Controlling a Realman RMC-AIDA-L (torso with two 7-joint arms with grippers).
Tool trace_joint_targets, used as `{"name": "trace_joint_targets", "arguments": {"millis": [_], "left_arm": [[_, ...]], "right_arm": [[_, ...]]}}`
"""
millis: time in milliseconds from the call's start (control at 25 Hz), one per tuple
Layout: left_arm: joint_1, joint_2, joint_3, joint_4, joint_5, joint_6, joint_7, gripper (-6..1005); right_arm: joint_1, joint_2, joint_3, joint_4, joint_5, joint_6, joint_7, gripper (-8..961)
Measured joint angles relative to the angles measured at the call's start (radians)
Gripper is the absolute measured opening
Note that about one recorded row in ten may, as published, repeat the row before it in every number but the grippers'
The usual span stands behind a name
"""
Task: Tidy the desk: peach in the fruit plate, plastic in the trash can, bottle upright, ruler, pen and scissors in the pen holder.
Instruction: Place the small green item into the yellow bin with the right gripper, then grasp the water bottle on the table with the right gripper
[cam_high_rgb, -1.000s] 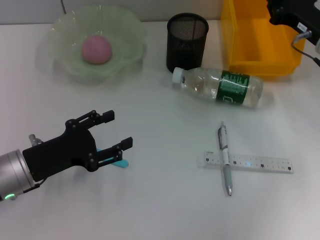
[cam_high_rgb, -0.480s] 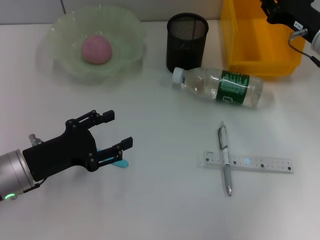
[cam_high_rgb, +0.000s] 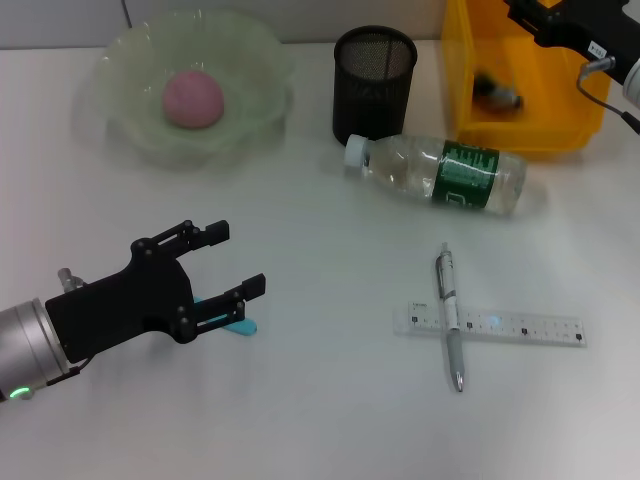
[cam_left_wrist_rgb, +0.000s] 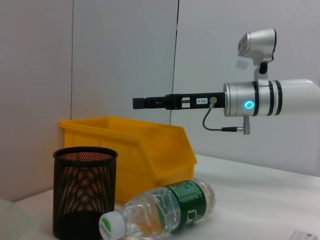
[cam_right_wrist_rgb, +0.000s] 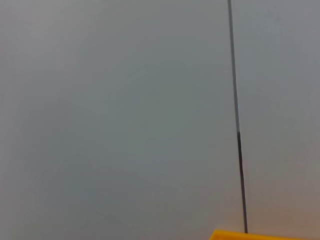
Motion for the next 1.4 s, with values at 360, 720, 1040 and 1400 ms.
{"name": "trace_joint_targets", "arguments": {"millis": [360, 720, 1040, 1400], "left_arm": [[-0.003, 0.000, 0.000, 0.000, -0.001, 0.000, 0.001, 781], [-0.003, 0.000, 0.000, 0.000, -0.002, 0.003, 0.002, 701], [-0.003, 0.000, 0.000, 0.000, -0.002, 0.008, 0.007, 690], [-0.003, 0.001, 0.001, 0.001, -0.001, 0.008, 0.008, 690]], "right_arm": [[0.000, 0.000, 0.000, -0.004, 0.000, 0.000, 0.007, 702], [-0.008, 0.000, 0.001, -0.017, 0.000, -0.042, 0.068, 702], [-0.108, -0.013, -0.007, -0.177, -0.005, -0.439, 0.411, 701], [-0.203, -0.023, -0.317, -0.557, -0.115, -0.598, 0.734, 747]]}}
